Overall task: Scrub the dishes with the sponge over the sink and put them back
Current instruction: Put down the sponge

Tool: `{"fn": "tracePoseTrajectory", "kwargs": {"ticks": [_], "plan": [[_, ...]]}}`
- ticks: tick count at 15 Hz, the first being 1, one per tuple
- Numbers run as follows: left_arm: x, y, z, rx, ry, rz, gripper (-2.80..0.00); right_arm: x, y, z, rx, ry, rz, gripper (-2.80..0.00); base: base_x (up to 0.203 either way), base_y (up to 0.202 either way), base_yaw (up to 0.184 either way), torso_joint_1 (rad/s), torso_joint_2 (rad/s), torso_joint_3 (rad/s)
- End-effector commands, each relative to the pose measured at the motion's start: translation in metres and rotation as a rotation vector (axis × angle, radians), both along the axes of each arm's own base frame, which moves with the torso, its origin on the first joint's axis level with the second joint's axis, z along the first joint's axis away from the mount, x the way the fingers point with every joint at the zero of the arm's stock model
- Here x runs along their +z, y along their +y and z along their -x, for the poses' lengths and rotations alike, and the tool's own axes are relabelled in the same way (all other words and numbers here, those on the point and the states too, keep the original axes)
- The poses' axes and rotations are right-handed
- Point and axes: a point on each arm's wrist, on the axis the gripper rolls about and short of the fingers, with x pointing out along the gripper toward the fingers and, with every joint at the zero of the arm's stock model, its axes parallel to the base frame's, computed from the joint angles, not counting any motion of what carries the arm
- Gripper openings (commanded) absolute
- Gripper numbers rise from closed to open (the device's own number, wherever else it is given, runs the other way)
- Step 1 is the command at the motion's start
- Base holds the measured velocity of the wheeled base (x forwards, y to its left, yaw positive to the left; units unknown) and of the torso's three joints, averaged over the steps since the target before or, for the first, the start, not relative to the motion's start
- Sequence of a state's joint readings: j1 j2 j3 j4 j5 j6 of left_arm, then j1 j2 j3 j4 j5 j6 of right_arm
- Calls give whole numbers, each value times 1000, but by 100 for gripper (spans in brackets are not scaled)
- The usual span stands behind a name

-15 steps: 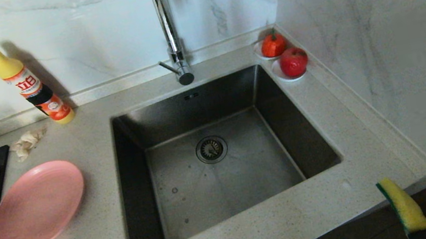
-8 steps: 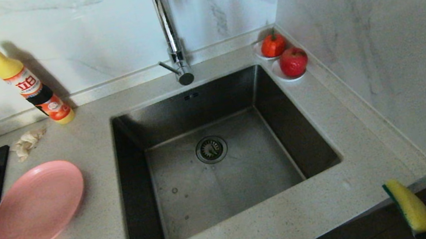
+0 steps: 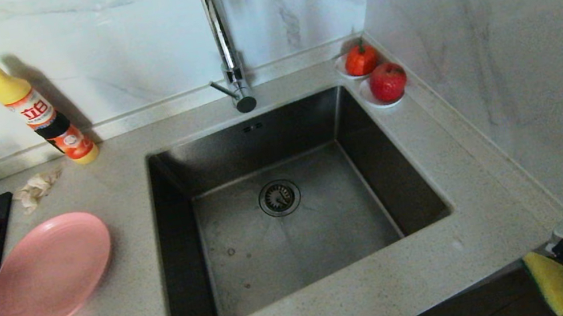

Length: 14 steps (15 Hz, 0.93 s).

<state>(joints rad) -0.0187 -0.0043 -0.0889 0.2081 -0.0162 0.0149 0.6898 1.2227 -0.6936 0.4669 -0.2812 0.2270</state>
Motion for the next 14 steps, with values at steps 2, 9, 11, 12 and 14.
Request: {"fn": "tracePoseTrajectory", "kwargs": {"ticks": [2,9,11,12,14], "plan": [[0,0,0,0,3,0,-280,-12,9,-7,13,-20,14,-280,0,0,0,0,0,0],[0,0,0,1,3,-1,-280,-20,19,-11,35,9,41,-280,0,0,0,0,0,0],[0,0,0,0,3,-1,-280,-21,20,-12,34,13,52,-280,0,0,0,0,0,0],[-1,0,0,0,3,0,-280,-23,21,-10,38,11,65,-280,0,0,0,0,0,0],[0,0,0,0,2,0,-280,-24,22,-11,34,11,72,-280,0,0,0,0,0,0]]}}
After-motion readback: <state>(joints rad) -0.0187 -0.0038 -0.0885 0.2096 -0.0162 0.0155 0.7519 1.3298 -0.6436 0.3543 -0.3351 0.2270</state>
